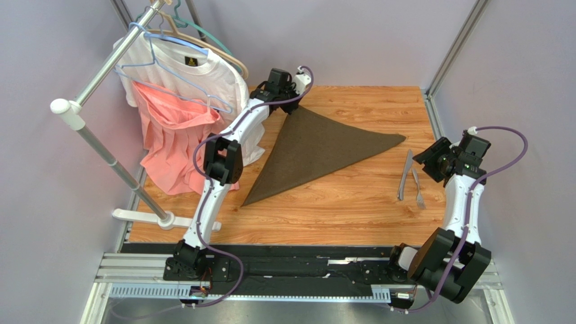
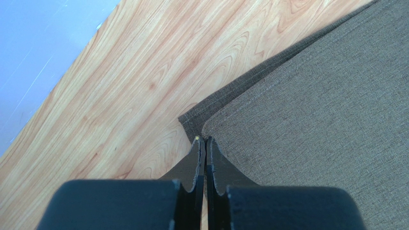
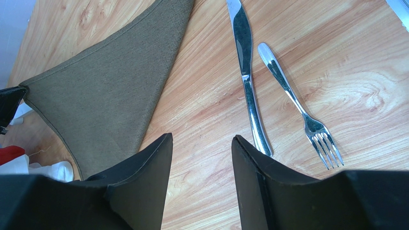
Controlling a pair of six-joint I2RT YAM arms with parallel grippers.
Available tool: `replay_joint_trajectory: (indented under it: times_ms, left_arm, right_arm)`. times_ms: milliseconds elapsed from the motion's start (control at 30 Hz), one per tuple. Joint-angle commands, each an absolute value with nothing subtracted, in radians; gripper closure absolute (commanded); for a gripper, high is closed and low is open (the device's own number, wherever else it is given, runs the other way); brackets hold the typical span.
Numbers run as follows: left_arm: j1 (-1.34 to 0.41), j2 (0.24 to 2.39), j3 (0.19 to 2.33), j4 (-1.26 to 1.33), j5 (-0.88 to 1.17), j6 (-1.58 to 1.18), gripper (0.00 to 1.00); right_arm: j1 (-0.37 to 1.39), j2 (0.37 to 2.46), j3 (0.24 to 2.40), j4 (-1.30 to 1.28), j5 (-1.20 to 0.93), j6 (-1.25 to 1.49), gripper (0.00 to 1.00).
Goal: Fold the napkin, place the utensils inside, and roll it up
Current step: Fold the napkin
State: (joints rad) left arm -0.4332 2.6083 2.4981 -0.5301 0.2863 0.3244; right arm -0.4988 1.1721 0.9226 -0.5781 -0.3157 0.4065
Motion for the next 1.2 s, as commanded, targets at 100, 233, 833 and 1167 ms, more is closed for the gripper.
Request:
replay_joint_trajectory:
  times_ms: [100, 233, 833, 1167]
  left_arm:
    - [-0.423, 2.611, 2.549, -0.495, 0.287, 0.356, 1.00]
    - [-0.423, 2.618, 2.549, -0.495, 0.288, 0.351, 1.00]
    - [-0.503, 2.379, 2.364, -0.437, 0.337, 0.264, 0.02]
    - [-0.564, 2.051, 1.806, -0.173, 0.314, 0.009, 0.08]
  right_arm:
    - [-0.494, 1.175, 0.942, -0.545, -0.299, 0.396, 0.48]
    - [-0.494, 1.175, 0.942, -0.545, -0.299, 0.396, 0.48]
    - [-0.365, 1.206, 0.939, -0.534, -0.270, 0.416, 0.48]
    - [-0.345, 1.368, 0.980, -0.460, -0.305, 0.462, 0.47]
